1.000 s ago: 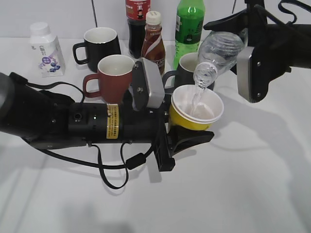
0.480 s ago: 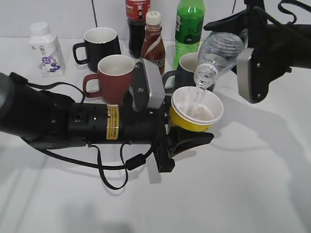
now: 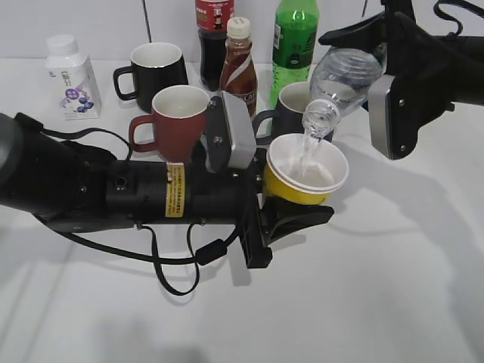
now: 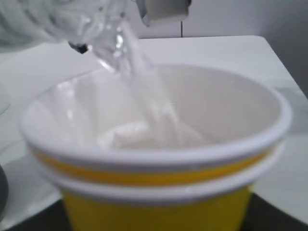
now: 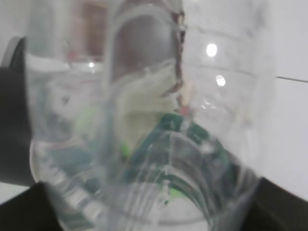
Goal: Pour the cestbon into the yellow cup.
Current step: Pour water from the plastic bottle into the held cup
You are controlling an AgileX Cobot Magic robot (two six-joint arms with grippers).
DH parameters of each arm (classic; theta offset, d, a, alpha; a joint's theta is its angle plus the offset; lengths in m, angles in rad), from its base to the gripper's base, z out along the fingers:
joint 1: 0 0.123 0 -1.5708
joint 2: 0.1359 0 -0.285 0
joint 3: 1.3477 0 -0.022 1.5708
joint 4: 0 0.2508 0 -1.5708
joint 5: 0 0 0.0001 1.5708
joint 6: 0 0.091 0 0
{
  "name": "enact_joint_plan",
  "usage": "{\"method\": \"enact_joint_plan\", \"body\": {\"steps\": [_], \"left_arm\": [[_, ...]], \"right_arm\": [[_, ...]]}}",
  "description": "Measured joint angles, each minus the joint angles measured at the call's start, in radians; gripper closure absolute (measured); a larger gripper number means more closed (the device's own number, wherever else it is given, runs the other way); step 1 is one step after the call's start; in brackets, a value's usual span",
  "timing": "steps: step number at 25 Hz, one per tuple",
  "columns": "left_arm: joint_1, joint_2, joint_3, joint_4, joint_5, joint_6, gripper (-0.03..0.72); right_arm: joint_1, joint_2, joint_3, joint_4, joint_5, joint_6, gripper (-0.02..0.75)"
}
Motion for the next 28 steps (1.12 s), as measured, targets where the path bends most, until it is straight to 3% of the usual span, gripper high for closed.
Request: {"method": "enact_joint_plan", "body": {"steps": [22,28], "left_arm": [[0.000,0.000,0.000,0.000,-0.021,0.000,0.306],[0.000,0.000,0.000,-0.023,-0.021,0.000,0.306]], "right_arm": [[0.000,0.000,0.000,0.022,0.015,-0.035,0.279],[0.000,0.000,0.000,0.022,0.000,0.113,0.279]]}}
